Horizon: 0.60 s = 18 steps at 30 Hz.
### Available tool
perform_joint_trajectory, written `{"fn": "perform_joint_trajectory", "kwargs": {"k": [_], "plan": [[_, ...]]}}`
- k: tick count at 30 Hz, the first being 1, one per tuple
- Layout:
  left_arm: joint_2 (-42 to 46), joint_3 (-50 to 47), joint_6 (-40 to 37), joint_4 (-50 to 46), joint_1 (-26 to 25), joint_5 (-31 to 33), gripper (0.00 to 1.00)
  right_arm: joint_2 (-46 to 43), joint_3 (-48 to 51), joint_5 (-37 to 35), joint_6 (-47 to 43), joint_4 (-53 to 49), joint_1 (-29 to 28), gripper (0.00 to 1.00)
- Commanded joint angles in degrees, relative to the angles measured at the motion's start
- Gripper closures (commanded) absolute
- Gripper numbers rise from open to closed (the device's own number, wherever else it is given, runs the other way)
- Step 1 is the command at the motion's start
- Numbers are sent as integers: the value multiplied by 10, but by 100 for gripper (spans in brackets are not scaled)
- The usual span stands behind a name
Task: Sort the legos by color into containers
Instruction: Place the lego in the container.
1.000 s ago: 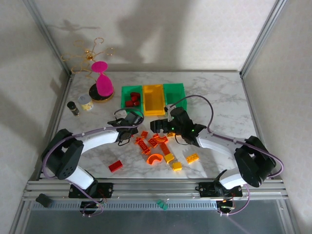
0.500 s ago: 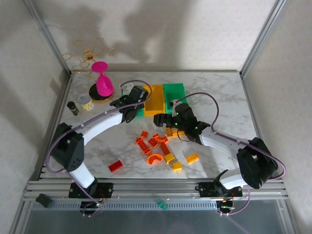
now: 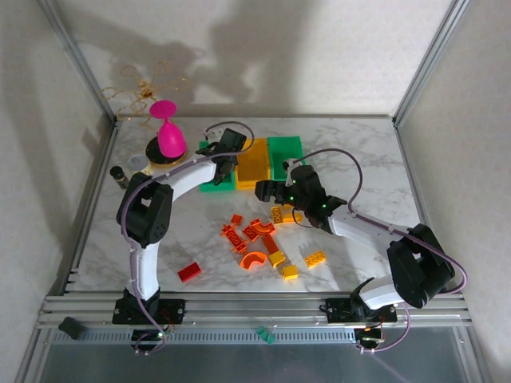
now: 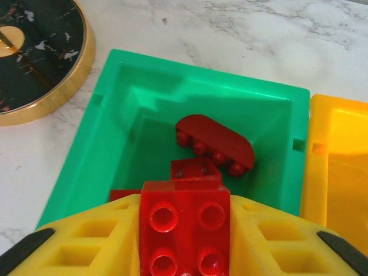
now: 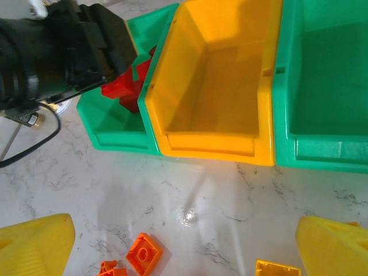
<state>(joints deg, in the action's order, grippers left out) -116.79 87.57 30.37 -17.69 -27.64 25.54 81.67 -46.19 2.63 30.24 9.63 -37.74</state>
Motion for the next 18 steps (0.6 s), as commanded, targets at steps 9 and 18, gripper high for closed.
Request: {"fn": "perform_joint_trajectory", "kwargs": {"k": [9,18], "plan": [[-6,42,-14,-26,8,3,48,3,-30,11,-23,1,5,2],[125,-63,-3,-23,-3,-67,48,4,-29,38,-55,-17,0,1]]}}
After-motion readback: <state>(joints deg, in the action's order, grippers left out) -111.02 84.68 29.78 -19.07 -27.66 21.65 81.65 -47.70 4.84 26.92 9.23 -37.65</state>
